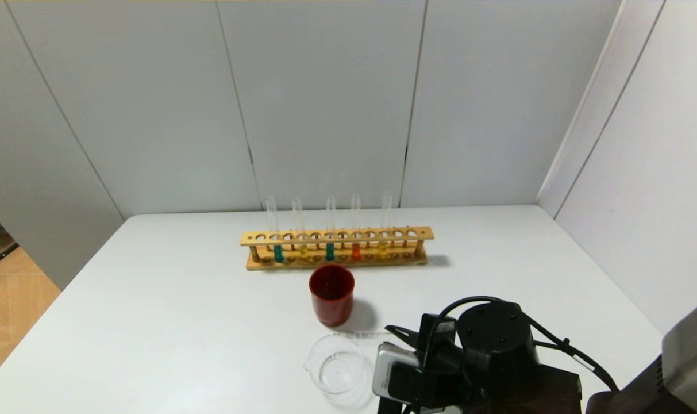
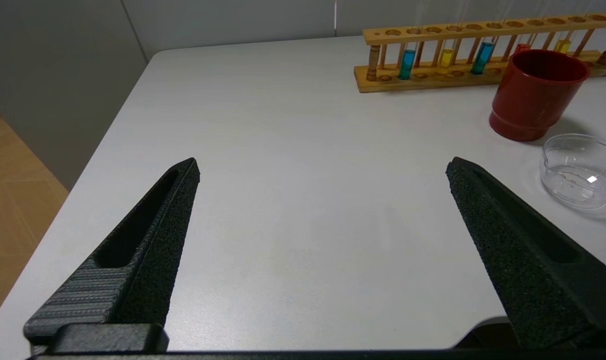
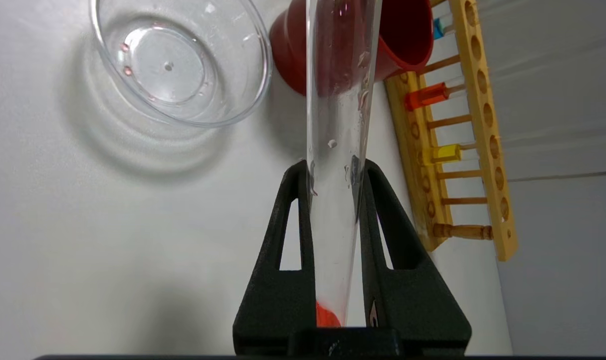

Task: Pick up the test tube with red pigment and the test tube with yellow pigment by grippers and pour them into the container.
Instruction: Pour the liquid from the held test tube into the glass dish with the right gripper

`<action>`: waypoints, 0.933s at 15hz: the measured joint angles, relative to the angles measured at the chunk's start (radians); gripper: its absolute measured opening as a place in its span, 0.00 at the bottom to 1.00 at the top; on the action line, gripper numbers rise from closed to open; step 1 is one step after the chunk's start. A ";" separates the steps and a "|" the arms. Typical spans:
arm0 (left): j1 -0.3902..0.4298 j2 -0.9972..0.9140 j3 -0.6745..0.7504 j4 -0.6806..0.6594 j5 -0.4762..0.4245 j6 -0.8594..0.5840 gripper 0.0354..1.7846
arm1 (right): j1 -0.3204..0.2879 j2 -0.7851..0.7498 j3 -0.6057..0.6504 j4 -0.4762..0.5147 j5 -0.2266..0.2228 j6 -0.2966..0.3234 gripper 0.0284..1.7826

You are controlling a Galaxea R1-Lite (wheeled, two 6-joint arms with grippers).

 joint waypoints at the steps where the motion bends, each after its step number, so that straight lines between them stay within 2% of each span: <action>1: 0.000 0.000 0.000 0.000 0.000 0.000 0.98 | 0.000 -0.001 -0.012 0.026 -0.016 -0.015 0.14; 9: 0.000 0.000 0.000 0.000 0.000 -0.001 0.98 | 0.008 0.004 -0.147 0.205 -0.045 -0.067 0.14; 14: 0.000 0.000 0.000 0.000 0.000 -0.001 0.98 | 0.008 0.003 -0.158 0.218 -0.052 -0.145 0.14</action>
